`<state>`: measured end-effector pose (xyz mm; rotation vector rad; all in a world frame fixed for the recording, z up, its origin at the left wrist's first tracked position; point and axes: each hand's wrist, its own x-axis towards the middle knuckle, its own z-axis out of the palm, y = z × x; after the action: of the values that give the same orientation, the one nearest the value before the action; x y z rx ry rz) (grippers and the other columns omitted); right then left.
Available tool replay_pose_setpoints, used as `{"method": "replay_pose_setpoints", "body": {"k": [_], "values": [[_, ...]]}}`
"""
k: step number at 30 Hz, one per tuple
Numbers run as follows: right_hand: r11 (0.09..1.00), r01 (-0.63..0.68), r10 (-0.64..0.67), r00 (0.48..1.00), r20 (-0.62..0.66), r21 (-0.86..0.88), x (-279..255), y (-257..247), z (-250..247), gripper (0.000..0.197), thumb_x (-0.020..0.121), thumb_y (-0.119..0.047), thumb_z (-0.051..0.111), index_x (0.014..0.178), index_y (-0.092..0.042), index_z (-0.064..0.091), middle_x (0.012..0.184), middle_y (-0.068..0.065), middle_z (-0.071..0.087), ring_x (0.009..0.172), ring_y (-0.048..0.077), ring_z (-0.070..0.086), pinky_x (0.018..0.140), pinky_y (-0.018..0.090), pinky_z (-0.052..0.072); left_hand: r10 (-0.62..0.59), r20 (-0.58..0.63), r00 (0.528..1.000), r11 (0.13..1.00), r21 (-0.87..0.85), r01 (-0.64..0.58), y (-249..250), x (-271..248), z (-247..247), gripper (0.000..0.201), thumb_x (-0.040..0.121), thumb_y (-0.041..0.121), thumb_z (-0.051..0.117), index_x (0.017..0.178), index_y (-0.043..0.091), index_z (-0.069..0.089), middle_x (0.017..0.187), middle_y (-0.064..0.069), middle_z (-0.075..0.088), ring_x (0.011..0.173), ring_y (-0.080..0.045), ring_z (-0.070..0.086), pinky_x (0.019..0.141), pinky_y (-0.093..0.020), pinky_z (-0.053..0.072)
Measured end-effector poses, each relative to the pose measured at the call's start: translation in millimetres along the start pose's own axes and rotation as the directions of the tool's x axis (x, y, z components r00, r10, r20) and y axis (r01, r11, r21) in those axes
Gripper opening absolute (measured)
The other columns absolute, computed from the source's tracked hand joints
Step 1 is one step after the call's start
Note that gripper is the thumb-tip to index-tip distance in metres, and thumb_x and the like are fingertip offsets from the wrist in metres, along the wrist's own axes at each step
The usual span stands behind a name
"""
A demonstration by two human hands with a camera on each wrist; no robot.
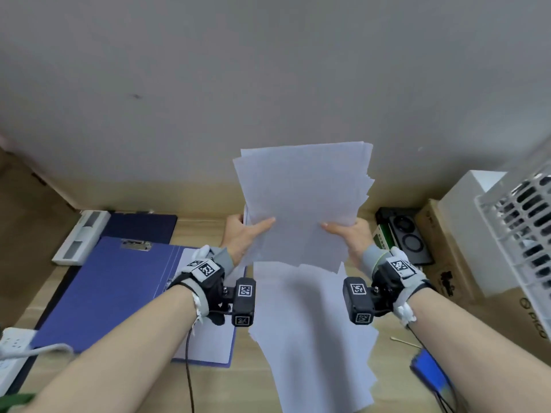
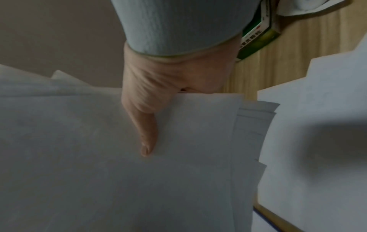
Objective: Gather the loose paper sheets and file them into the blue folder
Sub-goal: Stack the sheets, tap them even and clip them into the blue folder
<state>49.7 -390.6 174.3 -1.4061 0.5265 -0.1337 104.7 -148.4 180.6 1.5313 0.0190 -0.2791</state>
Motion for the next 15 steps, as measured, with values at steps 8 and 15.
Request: {"method": "replay_pose_setpoints", "body": {"k": [8,15], "values": [[0.982,-0.152,0.146,0.987,-0.061,-0.116,-29,85,-7,0.042,0.054,-0.011,0.092,0.092,-0.012,0.073,0.093,0.007,0.077,0.089,0.025,0.071,0.087,0.041,0.056,-0.203,-0.018,0.979,0.978,0.037,0.204,-74,-24,0,0.03,0.069,0.013,0.086,0.096,0.009,0.072,0.092,-0.004,0.076,0.089,-0.018,0.074,0.075,-0.027,0.058],[0.996,-0.08,0.082,0.994,-0.077,0.028,-15,47,3,0.035,0.063,-0.007,0.09,0.094,-0.002,0.075,0.092,0.011,0.077,0.083,0.024,0.074,0.075,0.034,0.058,-0.156,0.014,0.988,0.985,-0.065,0.157,-40,-10,5,0.028,0.07,0.016,0.087,0.094,0.008,0.075,0.089,-0.003,0.078,0.081,-0.016,0.075,0.068,-0.025,0.059]]}}
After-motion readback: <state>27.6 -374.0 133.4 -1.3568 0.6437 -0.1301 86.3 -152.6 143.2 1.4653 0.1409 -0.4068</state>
